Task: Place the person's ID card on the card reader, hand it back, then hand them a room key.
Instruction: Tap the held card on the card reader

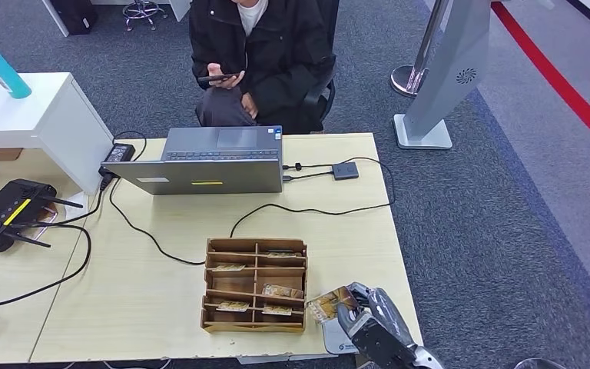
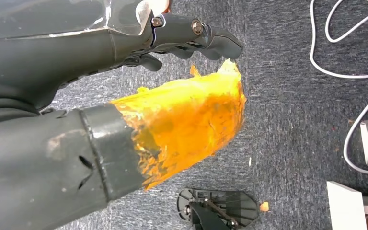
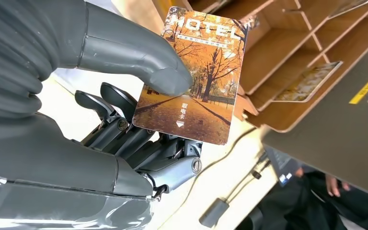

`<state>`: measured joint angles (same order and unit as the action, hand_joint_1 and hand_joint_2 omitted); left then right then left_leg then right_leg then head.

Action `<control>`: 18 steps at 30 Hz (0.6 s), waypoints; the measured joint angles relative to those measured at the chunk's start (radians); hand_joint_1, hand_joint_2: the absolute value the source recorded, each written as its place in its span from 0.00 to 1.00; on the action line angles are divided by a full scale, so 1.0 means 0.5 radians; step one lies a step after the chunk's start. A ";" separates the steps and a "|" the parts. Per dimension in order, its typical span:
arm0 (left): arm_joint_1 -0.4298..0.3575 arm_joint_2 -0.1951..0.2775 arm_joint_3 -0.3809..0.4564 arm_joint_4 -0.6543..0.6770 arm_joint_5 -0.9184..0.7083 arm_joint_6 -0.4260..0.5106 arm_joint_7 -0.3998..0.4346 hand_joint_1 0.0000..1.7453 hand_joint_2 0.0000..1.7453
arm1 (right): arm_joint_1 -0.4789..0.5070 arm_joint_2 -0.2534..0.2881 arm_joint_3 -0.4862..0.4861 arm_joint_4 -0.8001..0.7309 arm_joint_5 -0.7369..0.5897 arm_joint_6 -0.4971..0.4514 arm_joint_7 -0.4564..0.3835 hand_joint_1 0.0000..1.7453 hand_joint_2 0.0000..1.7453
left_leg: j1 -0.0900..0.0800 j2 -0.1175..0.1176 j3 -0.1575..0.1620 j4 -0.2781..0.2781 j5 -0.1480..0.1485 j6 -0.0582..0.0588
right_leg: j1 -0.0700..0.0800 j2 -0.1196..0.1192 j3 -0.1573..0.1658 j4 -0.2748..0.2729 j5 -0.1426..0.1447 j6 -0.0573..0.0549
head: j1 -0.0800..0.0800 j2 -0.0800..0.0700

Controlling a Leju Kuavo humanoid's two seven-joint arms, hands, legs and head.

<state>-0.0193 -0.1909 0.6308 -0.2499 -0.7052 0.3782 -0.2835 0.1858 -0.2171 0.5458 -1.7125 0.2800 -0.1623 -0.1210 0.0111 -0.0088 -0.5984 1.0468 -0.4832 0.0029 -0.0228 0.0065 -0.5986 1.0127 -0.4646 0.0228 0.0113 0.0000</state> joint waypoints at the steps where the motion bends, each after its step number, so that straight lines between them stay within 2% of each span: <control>1: 0.000 0.000 0.004 0.004 0.002 0.001 -0.002 0.00 0.00 | 0.000 -0.002 0.007 0.013 -0.012 -0.006 0.001 1.00 1.00 | 0.000 0.000 0.000 0.000 0.000 0.000 | 0.000 0.000 0.000 0.000 0.000 0.000 | 0.000 0.000; 18: 0.001 0.000 0.040 0.025 0.032 0.023 -0.028 0.00 0.00 | 0.000 -0.014 0.093 0.221 -0.148 -0.126 -0.013 1.00 1.00 | 0.000 0.000 0.000 0.000 -0.001 0.001 | 0.000 0.000 0.000 0.000 0.000 0.000 | 0.000 0.000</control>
<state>-0.0188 -0.1911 0.6506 -0.2373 -0.6892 0.3896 -0.2977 0.1856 -0.2239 0.5924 -1.6022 0.2060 -0.2254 -0.1274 0.0111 -0.0088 -0.5985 1.0468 -0.4836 0.0032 -0.0228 0.0065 -0.5987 1.0127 -0.4648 0.0227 0.0112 0.0000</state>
